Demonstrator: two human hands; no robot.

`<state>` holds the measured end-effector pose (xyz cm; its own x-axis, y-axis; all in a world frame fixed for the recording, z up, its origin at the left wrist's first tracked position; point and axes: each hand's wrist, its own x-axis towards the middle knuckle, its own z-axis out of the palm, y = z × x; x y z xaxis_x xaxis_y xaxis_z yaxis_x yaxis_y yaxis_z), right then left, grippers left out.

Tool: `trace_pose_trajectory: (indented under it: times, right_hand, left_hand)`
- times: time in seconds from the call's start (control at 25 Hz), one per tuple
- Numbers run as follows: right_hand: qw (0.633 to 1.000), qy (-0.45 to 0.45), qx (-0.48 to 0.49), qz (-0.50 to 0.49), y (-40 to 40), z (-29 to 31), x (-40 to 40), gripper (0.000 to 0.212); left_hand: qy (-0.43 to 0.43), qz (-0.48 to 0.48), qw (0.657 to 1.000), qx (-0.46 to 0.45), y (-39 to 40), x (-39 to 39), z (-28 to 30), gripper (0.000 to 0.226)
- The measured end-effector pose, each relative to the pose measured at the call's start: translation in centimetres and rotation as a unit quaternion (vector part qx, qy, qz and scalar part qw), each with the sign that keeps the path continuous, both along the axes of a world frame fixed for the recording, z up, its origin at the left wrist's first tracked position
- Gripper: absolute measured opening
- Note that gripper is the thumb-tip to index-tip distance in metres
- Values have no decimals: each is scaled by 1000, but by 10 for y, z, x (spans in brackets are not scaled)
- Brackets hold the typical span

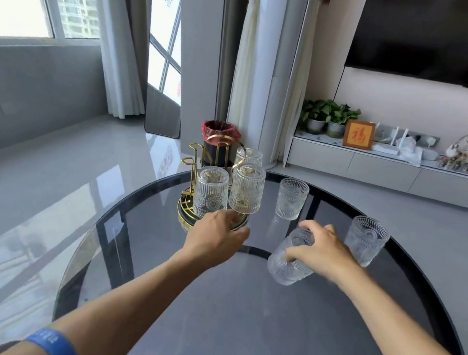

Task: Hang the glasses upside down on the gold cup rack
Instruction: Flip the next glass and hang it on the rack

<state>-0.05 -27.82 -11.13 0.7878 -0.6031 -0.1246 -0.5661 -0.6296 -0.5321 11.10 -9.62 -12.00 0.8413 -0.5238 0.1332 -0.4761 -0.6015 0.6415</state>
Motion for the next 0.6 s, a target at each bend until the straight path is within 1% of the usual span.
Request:
trace_pose_trajectory:
  times: [0.04,0.08,0.12,0.16,0.2,0.24,0.32,0.4,0.48,0.52,0.6]
  right_hand:
    - [997,-57,53,-11,6,6,3,80]
    - [987,-118,111,-15,13,14,6,76]
    - [970,-174,169,-8,20,22,10,72]
    - [949,-221,225,10,27,31,14,68]
    - [926,-259,274,34,36,39,19,64]
    - [904,-284,315,53,45,46,23,62]
    - [867,-315,378,80,61,57,32,62]
    - [847,-335,400,100,77,61,41,63]
    - [838,-346,408,107,92,60,51,62]
    - [839,-345,405,113,98,59,55,63]
    - [859,-321,370,146,107,62,65,64]
  left_hand:
    - [12,16,999,-24,7,2,0,30]
    - [46,27,996,-69,13,4,2,29]
    - [107,30,984,-138,19,6,5,28]
    - [184,31,958,-217,23,8,10,29]
    - [251,32,925,-282,28,11,17,30]
    - [300,26,897,-324,33,14,24,34]
    - [364,-7,856,-366,44,22,35,44]
    - [399,-37,824,-400,56,29,41,45]
    - [401,-37,810,-428,65,34,42,42]
    - [390,-29,805,-447,69,36,42,43]
    - [342,-15,801,-492,76,46,43,48]
